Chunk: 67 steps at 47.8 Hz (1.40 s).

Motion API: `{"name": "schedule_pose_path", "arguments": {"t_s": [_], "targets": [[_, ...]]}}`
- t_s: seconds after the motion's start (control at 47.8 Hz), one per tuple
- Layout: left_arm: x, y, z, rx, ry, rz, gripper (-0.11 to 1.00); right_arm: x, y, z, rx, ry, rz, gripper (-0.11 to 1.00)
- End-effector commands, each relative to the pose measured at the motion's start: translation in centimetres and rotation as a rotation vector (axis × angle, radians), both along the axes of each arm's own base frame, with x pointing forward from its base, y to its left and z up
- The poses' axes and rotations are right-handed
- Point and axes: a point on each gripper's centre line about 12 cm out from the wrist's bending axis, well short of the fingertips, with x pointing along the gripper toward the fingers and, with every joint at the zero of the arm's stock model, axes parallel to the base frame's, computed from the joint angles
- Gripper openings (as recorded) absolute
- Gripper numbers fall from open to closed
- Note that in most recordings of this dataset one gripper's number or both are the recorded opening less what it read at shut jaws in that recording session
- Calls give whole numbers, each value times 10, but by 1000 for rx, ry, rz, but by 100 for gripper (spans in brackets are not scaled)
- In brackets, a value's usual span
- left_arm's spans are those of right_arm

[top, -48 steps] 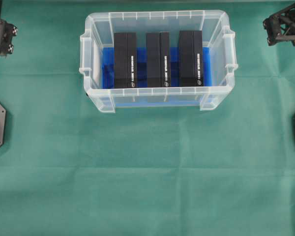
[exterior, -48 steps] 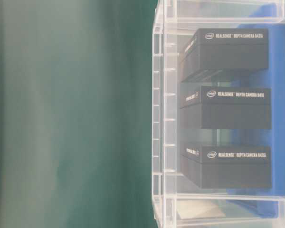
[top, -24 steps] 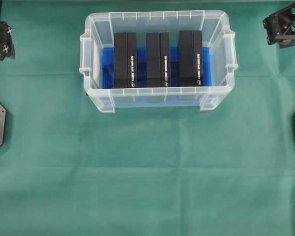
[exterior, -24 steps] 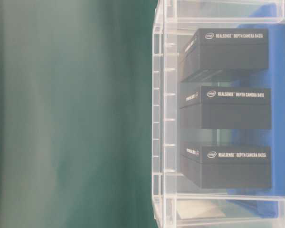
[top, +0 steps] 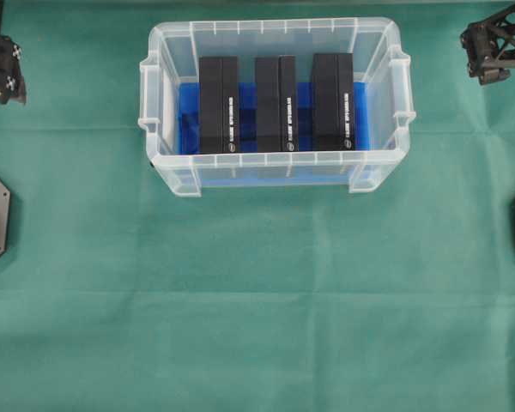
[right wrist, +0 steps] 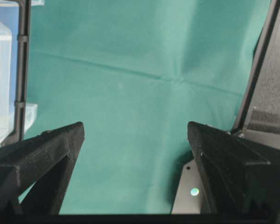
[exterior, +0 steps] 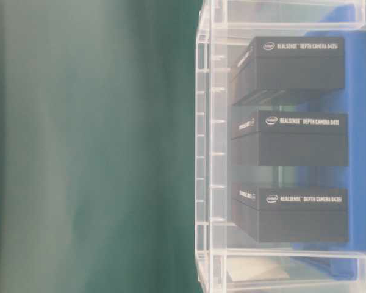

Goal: Take out the box from the case.
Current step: 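Move the right gripper over the case toward the middle black box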

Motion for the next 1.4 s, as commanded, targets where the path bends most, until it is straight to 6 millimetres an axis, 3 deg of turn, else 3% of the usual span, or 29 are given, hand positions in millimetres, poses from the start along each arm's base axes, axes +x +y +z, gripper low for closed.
{"name": "schedule_pose_path", "arguments": {"t_s": [0.0,0.607,1.381], "targets": [[0,1,5,9,-16,3,97,0,-1,5,-8,-14,-5,95],[0,1,5,8,-17,6,97,6,1,4,0,-31,-51,95],[0,1,4,-1,-22,41,97,84,-8,4,-10,-114,-17,95]]}}
